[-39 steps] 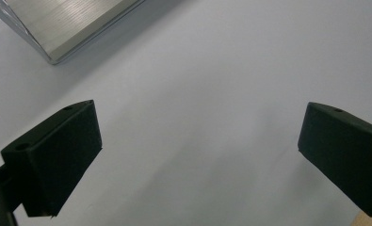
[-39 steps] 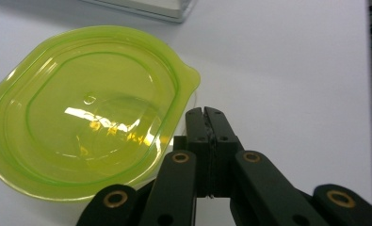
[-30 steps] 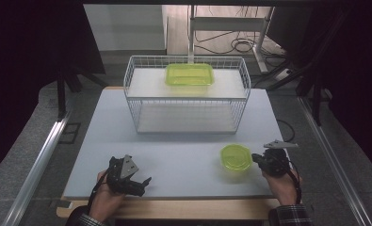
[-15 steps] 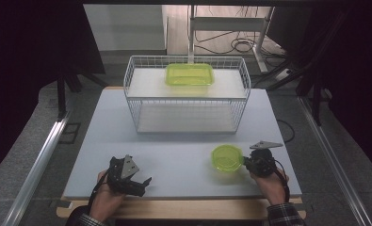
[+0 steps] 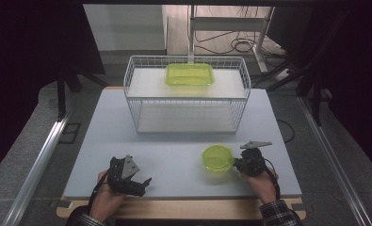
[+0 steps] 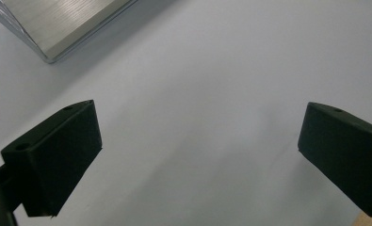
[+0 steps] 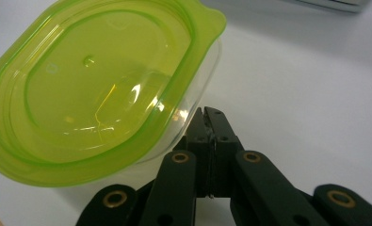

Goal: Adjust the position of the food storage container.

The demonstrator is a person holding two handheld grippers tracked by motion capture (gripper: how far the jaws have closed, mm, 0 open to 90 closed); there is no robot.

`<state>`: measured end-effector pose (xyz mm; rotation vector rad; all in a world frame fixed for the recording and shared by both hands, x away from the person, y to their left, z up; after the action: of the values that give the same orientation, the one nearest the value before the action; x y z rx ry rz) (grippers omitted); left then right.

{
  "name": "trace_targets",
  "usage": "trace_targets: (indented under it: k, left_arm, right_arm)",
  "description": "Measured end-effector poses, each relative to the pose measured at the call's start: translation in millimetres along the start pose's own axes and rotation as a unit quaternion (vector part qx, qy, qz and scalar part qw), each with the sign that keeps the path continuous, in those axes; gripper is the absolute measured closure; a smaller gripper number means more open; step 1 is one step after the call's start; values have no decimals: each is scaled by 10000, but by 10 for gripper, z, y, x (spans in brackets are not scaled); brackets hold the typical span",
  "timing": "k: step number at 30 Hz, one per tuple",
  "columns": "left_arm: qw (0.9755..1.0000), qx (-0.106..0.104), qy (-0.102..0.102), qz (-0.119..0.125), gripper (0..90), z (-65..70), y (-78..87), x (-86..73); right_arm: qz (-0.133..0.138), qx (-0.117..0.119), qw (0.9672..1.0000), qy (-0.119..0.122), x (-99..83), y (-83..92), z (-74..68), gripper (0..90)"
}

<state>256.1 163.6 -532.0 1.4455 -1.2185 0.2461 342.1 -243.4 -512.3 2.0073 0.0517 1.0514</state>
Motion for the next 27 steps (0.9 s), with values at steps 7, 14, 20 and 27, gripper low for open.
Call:
trace_targets:
  k: [7,14,20,27]
  left_arm:
    - [10000,-7,-22,-34,0,0,0,-2]
    - [10000,-2,-25,-40,0,0,1,-3]
    - [10000,3,-40,-46,0,2,1,-3]
    - [10000,-12,-44,-67,0,-3,2,-3]
  right_arm:
    - [-47,294,9995,106,102,-209,-96,884]
    - [-65,560,9982,222,216,-385,-224,883]
    - [-148,734,9965,358,273,-526,-356,882]
    - [-201,623,9964,541,274,-547,-391,860]
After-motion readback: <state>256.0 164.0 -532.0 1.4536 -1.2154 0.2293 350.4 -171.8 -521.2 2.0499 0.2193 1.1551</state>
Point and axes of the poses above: each handheld gripper's, and its own axes: y roughly backward along the jaws, x roughly out of its top, z roughly to its right, the point moved 1 cm from there along -y, roughly forward along the jaws, and after that the axes turned 12 degrees about x, right-handed, at the moved point
